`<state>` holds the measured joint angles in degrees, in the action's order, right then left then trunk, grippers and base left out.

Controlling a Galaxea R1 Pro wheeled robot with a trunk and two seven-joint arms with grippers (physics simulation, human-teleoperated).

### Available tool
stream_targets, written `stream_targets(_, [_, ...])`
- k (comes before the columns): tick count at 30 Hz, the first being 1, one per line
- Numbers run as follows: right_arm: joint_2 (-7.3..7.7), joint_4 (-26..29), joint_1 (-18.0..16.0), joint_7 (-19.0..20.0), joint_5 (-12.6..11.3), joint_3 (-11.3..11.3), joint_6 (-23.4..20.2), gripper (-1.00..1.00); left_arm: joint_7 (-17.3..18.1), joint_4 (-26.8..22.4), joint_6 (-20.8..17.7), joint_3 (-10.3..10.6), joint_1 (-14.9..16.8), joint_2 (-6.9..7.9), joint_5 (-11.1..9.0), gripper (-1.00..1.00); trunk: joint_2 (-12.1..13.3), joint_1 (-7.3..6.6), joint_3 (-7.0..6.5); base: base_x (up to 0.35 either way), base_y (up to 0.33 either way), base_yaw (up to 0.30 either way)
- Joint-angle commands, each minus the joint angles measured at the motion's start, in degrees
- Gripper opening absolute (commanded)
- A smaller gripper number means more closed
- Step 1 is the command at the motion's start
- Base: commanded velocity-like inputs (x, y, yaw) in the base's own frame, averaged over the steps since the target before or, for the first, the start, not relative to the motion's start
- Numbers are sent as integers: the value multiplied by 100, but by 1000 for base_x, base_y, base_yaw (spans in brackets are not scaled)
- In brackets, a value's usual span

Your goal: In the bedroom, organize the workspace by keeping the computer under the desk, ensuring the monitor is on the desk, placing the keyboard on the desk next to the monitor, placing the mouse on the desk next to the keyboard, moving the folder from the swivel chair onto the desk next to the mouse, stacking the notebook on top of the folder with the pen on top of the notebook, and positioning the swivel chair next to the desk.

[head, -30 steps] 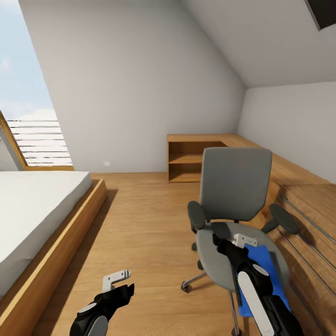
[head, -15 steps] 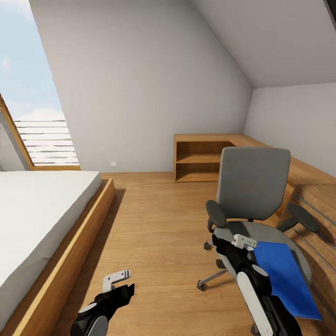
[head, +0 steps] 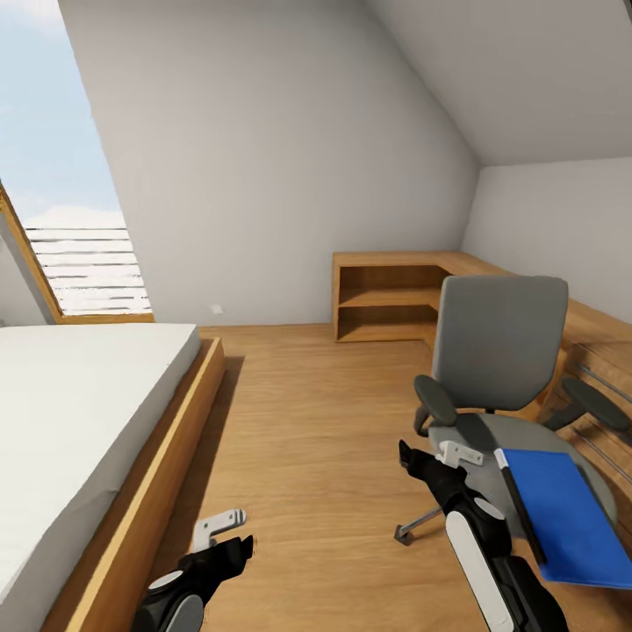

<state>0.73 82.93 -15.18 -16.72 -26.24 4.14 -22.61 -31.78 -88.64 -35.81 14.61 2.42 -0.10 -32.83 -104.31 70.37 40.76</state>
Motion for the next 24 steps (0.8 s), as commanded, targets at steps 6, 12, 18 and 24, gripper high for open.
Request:
stream_targets(6, [12, -50, -5, -53, -99, -142, -17, 100, -57, 53, -6, 9, 4, -8, -50, 100, -3, -1, 6, 0, 45, -160])
stream_targets(12, [21, -348, -5, -29, -678, -856, -18, 100, -57, 25, -5, 7, 4, -7, -55, 100, -3, -1, 6, 0, 0, -286])
stream_targets(18, [39, -546, -5, -25, -1728, -1540, -48, 100, -50, -81, -5, 33, 4, -21, -57, 100, -3, -1, 6, 0, 0, -292])
stream_targets(24, [82, -585, -8, -24, -2047, -1814, -65, 100, -29, -77, -5, 40, 4, -14, -58, 100, -3, -1, 6, 0, 0, -294])
